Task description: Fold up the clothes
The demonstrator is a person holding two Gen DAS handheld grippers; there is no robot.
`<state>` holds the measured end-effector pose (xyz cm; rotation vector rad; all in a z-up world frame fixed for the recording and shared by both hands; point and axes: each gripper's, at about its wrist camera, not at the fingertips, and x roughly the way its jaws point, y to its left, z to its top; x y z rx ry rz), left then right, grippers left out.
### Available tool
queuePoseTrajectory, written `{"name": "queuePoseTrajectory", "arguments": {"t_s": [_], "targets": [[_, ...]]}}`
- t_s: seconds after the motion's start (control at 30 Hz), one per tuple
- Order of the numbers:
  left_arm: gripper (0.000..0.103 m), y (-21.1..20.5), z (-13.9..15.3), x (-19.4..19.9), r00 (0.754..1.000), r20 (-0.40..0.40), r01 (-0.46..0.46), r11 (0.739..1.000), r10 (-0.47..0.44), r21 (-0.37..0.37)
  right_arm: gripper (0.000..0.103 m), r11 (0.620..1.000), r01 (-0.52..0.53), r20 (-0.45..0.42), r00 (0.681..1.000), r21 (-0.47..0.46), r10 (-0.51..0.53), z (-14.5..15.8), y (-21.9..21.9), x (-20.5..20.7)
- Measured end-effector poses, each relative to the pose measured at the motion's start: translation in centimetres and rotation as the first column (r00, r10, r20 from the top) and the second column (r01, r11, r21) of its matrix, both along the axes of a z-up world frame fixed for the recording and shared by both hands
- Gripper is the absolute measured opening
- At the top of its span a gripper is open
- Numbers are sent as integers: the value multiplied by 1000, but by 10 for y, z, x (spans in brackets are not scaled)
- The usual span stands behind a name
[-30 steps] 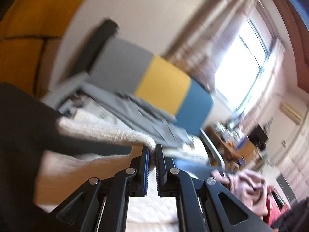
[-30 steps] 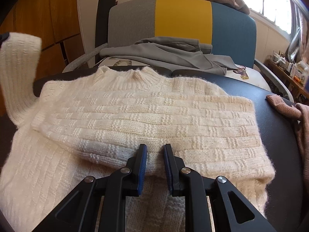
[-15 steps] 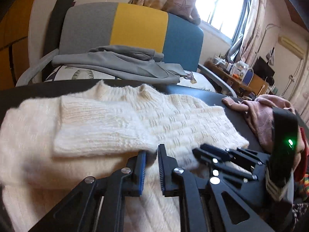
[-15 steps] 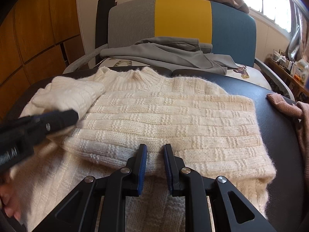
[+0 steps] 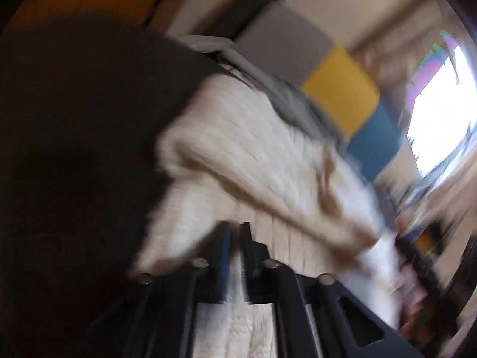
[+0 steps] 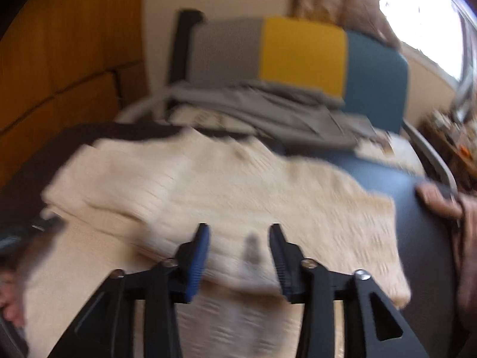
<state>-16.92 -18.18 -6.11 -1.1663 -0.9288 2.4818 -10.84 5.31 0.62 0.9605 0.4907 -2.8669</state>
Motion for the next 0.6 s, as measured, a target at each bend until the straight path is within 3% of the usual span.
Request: {"name": "queuePoseTrajectory", "arguments": {"t_s": [0.1,0.17,0.23,0.33,0.4,0.47,0.53,0.57,0.6], "targets": [[6,7,5,-1,1000,3,16,998,-16,-60,70,993,-88,-33,995,84,91,13,-27,1],[14,19,12,-5,998,-7,56,991,-57,-124,68,951,-126,-16,991,281,136,-1,-57,-5],[14,32,20,-10,994,-18,99,978,-104,-182,68,913,-129,3,990,387,139,-13,-71,-18],[15,31,18,-21,998,-1,68,981,-69,-180,62,907,-119,51,993,404,108,-24,-75,-41],[15,20,11,-27,1000,3,16,991,-16,-129,21,929,-103,97,993,355,73,-26,-64,-52],[15,6,3,-25,1000,-16,-16,999,16,-49,16,969,-34,114,993,246,6,-20,-40,-58],[15,-8,-6,-21,999,-31,-40,999,41,34,14,995,83,114,990,51,-88,-8,0,-56],[15,-10,-7,-19,998,-36,-45,998,46,36,13,985,152,131,981,-79,-141,-6,26,-52],[15,-11,-7,-17,998,-40,-49,998,51,39,10,952,220,156,969,-211,-190,-4,52,-48]]}}
